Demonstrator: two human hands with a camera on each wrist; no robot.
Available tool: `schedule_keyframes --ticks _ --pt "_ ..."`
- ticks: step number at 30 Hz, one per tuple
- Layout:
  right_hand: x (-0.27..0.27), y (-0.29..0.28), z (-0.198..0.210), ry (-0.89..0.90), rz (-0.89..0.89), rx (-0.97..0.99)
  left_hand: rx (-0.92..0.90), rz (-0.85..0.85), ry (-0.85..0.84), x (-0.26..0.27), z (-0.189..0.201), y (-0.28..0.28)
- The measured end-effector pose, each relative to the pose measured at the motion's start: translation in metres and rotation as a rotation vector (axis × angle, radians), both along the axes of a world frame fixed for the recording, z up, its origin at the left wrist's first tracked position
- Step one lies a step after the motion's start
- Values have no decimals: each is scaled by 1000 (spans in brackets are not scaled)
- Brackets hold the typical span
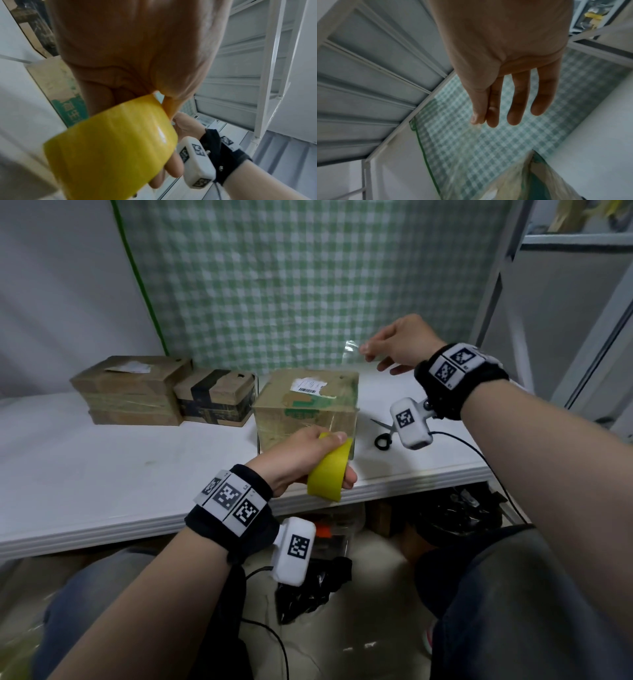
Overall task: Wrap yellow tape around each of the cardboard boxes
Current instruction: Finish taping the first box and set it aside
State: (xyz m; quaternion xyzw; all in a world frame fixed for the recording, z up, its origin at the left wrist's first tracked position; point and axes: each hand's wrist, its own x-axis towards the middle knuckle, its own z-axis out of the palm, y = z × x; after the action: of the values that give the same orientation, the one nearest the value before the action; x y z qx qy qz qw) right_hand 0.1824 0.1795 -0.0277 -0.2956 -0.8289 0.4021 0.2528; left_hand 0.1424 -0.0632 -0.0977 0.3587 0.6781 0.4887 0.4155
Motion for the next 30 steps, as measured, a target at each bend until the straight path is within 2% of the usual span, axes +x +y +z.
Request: schedule_keyframes --ticks 7,14,18,22,30 --pt "-35 20 4 1 -87 5 -20 -17 -16 -13 7 3" --pt "-58 49 7 -158 -73 42 111 185 -142 -17 6 18" --pt "-73 56 0 -243 -79 76 138 211 -204 -16 4 25" --pt "-83 61 -12 -330 -70 104 125 222 -191 -20 1 30" --pt "-93 67 -27 -310 -68 90 106 224 -171 -18 -2 33"
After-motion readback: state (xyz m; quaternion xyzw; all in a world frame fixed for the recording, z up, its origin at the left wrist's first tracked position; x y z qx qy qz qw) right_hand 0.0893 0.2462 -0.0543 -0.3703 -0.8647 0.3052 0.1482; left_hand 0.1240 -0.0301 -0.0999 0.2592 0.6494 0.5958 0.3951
